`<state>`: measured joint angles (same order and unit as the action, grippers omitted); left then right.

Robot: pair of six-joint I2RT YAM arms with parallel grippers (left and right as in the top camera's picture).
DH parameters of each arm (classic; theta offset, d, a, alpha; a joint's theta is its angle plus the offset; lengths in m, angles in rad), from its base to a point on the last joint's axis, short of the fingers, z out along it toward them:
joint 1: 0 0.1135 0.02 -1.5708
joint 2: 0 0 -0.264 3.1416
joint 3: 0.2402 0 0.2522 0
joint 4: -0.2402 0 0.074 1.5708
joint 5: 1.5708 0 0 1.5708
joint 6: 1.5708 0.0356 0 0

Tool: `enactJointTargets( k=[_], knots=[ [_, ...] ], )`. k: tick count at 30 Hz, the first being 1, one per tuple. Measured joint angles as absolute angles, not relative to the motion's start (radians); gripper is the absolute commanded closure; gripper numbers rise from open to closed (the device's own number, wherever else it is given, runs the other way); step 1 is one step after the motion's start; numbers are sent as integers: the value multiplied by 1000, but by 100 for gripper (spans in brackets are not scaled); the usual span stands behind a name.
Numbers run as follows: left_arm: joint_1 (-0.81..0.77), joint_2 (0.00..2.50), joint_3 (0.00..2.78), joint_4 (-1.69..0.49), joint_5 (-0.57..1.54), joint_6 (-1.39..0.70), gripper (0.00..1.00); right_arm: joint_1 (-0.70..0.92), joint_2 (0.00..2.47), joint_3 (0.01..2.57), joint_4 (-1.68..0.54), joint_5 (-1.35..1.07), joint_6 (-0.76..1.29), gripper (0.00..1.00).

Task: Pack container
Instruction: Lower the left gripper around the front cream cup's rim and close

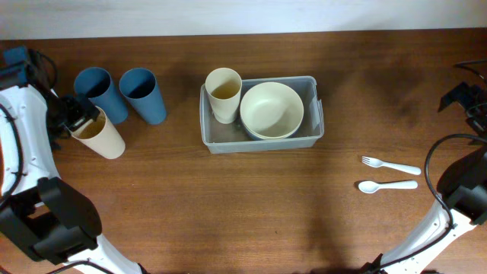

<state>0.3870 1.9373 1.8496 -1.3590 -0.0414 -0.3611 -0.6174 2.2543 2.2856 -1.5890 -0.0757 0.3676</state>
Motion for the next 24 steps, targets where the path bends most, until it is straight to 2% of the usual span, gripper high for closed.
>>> enactJointTargets(
  k=[14,17,19,21,24],
  knots=[
    [386,1937,1749,-1300,-60,-363,2,-617,2254,2286,-1589,-76,367,1],
    [386,1937,1749,-1292,-60,-372,25,-617,2254,2286,-1589,-75,368,1],
    [386,1937,1749,-1291,-62,-372,34,-617,2254,2286,-1589,-75,368,1],
    [386,1937,1749,-1293,-64,-371,37,-617,2254,2286,-1589,-75,368,1],
    [386,1937,1749,-1296,-63,-375,50,-617,2254,2286,-1589,-76,368,1]
  ],
)
